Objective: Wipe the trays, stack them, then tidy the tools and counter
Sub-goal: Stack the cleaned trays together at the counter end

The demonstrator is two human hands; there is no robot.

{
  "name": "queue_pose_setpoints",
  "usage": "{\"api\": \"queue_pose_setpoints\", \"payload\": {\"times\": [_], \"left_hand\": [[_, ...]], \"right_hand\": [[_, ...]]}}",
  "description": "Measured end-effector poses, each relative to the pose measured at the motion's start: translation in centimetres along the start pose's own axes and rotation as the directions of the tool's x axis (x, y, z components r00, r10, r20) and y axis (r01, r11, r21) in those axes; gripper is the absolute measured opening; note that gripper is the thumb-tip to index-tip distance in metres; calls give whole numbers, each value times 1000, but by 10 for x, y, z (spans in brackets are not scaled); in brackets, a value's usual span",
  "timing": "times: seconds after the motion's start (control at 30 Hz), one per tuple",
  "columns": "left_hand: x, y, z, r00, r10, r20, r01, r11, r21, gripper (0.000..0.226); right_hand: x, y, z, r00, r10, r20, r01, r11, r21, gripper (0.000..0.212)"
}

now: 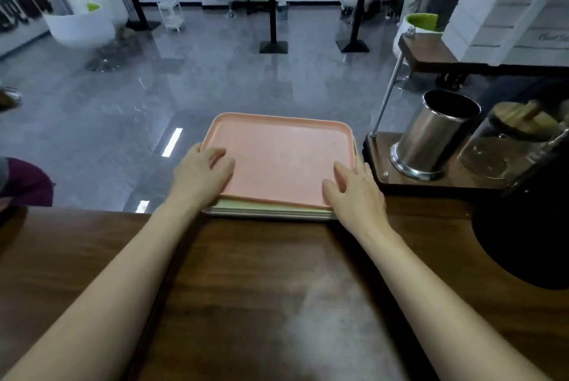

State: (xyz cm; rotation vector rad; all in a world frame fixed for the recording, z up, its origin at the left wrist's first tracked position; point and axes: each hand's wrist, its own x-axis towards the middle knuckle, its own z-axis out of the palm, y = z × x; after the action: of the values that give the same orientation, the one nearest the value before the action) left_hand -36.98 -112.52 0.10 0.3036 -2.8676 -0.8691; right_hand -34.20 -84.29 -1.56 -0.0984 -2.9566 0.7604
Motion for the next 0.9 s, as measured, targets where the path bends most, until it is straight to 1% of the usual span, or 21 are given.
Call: {"api": "queue_pose_setpoints", "payload": {"times": [0.1, 0.2, 0.3, 0.4, 0.43, 0.5, 0.53, 0.57, 0.6, 0.67, 0.7, 0.77, 0.9], "left_hand": [[-6, -1, 6, 1000, 15, 23, -16, 999, 29, 47], [-13, 2, 13, 998, 36, 51, -40, 996, 81, 51], [-11, -1, 10, 993, 31, 113, -48, 987, 150, 54], [1, -4, 0, 989, 46, 142, -78, 971, 227, 49], [7, -2, -2, 990, 76, 122, -104, 964, 245, 46], [14, 9, 3, 973, 216, 76, -229, 932, 280, 43], [14, 16, 10, 953, 292, 76, -301, 909, 288, 44], [13, 23, 18, 932, 348, 99, -361, 888, 284, 46], [9, 29, 26, 919, 363, 153, -392, 878, 274, 50], [3, 34, 38, 914, 293, 280, -368, 888, 274, 59], [2, 34, 41, 914, 253, 316, -346, 894, 284, 61], [3, 34, 43, 917, 223, 331, -327, 895, 304, 62], [6, 33, 44, 922, 229, 312, -323, 899, 295, 63]], "right_hand": [[-6, -4, -6, 1000, 29, 7, -29, 1000, -6, 38], [-10, -5, -10, 998, 60, 21, -59, 998, -36, 40], [-9, 2, -12, 998, 2, 61, 6, 992, -125, 36], [2, 5, -24, 994, -58, 93, 80, 964, -252, 38], [7, 1, -28, 995, -67, 78, 86, 954, -286, 40], [15, -11, -29, 992, -125, 32, 129, 937, -325, 42], [18, -18, -24, 985, -166, 49, 173, 931, -320, 47], [20, -25, -18, 974, -200, 105, 223, 925, -308, 55], [20, -30, -10, 960, -215, 177, 260, 921, -291, 61], [21, -31, 4, 942, -187, 280, 264, 927, -267, 68], [22, -28, 7, 941, -172, 293, 252, 931, -264, 69], [24, -25, 10, 946, -173, 276, 250, 929, -272, 69], [24, -24, 11, 951, -184, 248, 252, 927, -277, 67]]}}
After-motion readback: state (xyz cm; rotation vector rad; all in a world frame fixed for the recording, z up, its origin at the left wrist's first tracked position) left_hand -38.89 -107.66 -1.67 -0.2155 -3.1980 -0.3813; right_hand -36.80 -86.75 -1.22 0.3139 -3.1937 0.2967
